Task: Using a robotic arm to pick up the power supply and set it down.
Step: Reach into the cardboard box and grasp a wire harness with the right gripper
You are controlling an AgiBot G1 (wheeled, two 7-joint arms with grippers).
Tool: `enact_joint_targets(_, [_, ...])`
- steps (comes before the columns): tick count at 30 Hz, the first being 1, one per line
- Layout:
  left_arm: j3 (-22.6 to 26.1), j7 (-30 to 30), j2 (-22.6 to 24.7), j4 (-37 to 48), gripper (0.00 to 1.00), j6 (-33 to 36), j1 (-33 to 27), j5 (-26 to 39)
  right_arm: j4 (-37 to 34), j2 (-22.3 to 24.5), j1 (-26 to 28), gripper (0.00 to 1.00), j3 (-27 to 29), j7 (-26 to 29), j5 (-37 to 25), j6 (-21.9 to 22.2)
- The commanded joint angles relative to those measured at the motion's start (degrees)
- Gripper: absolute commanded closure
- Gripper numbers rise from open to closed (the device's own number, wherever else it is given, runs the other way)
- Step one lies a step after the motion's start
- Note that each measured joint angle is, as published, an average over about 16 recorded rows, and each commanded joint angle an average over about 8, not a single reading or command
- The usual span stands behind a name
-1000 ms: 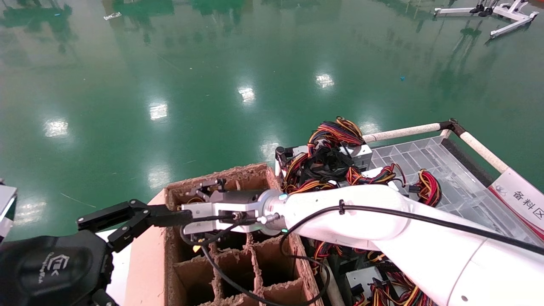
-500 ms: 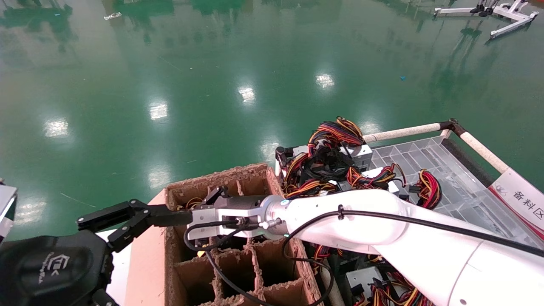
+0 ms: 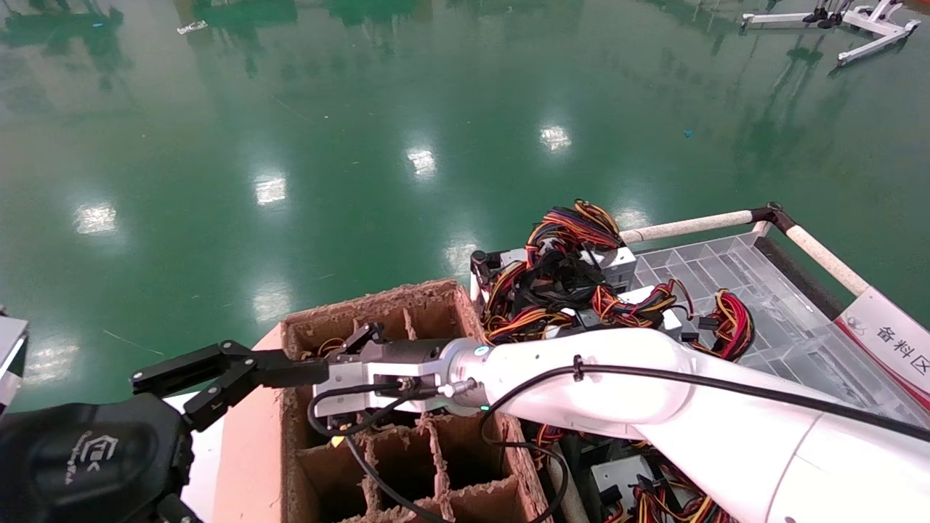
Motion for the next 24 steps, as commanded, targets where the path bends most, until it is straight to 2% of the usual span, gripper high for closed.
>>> enact_joint_targets(1, [0.0,0.0,0.0,0.0,0.0,0.0,0.0,0.0,0.1,0.0,0.1,0.61,-0.3,-0.1,-0.1,0.3])
enact_joint_targets(3, [0.0,0.0,0.0,0.0,0.0,0.0,0.0,0.0,0.3,0.0,0.2,0.86,-0.4,-0.1,-0.1,0.7])
enact_joint_targets(4, [0.0,0.0,0.0,0.0,0.0,0.0,0.0,0.0,0.5,0.0,0.2,0.95,-0.5,-0.1,0.0,0.9])
enact_joint_targets(5, [0.0,0.0,0.0,0.0,0.0,0.0,0.0,0.0,0.6,0.0,0.2,0.99,-0.5,-0.1,0.0,1.1])
enact_joint_targets(24, [0.0,0.0,0.0,0.0,0.0,0.0,0.0,0.0,1.4,0.0,0.5,1.0,-2.8,3.0,-0.3,2.6])
